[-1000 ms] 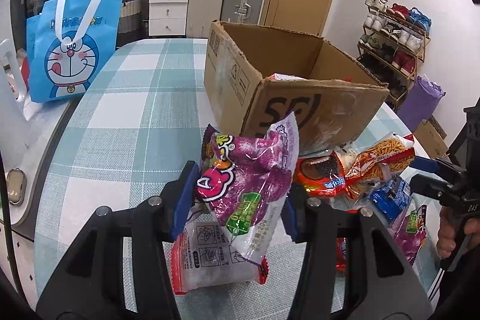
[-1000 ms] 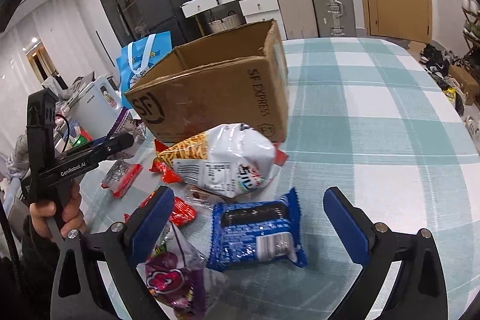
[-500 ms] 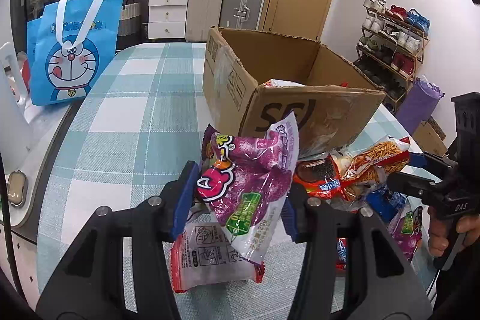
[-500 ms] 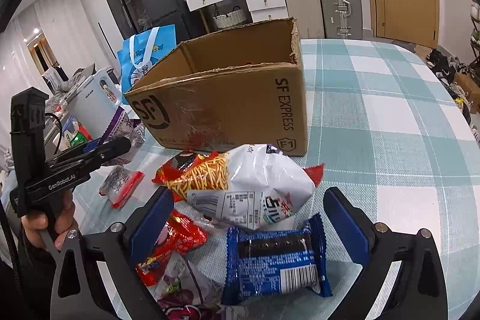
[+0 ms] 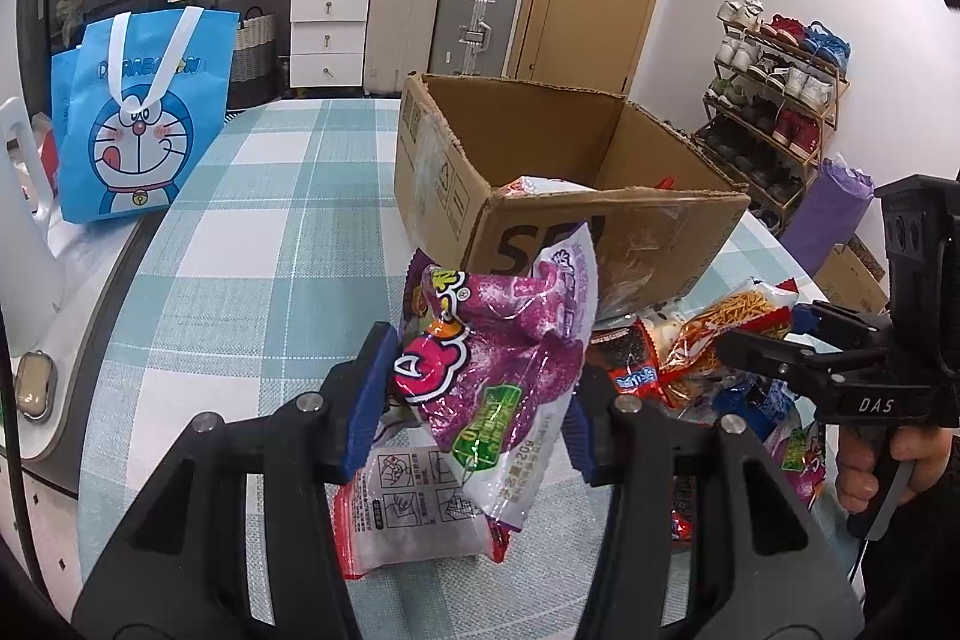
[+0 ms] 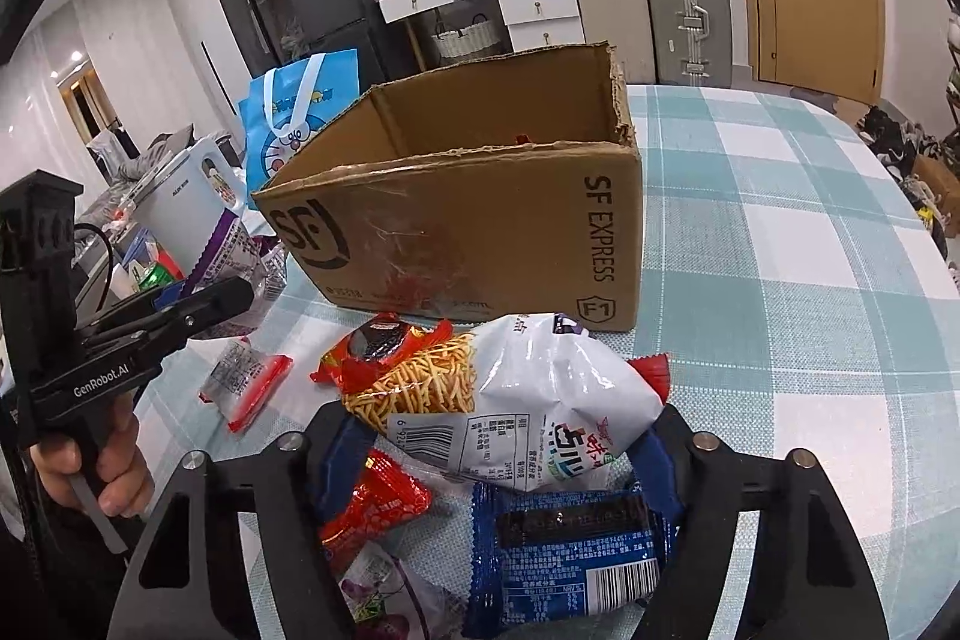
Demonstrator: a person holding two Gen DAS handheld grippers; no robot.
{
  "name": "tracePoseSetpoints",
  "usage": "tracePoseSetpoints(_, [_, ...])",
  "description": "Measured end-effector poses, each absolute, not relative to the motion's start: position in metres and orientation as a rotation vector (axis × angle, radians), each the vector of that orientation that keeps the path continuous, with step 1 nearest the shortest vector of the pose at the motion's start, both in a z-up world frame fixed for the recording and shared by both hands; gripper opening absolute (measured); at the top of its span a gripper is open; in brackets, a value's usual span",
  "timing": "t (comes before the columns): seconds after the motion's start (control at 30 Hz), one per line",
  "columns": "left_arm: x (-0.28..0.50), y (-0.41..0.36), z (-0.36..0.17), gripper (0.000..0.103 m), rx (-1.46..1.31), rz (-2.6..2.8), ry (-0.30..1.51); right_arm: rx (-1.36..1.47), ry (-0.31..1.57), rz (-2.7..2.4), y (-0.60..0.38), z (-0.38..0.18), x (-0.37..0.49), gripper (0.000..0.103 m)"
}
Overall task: Organize snacks
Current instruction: 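Grasp the white chip bag with the right gripper while the left gripper holds the purple candy bag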
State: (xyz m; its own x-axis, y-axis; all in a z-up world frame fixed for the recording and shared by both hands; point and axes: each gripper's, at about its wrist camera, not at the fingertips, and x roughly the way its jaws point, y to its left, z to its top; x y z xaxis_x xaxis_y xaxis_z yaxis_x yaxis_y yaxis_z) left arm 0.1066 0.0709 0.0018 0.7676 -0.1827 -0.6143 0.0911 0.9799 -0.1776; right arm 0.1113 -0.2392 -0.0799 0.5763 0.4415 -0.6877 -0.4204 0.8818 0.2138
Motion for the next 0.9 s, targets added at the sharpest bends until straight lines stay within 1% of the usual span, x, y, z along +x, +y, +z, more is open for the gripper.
tracePoseSetpoints(0.9, [0.082, 0.061, 0.033, 0.047, -0.122, -0.162, 0.604, 0.048, 0.703, 0.524, -0.252, -0.049, 0.083, 0.073])
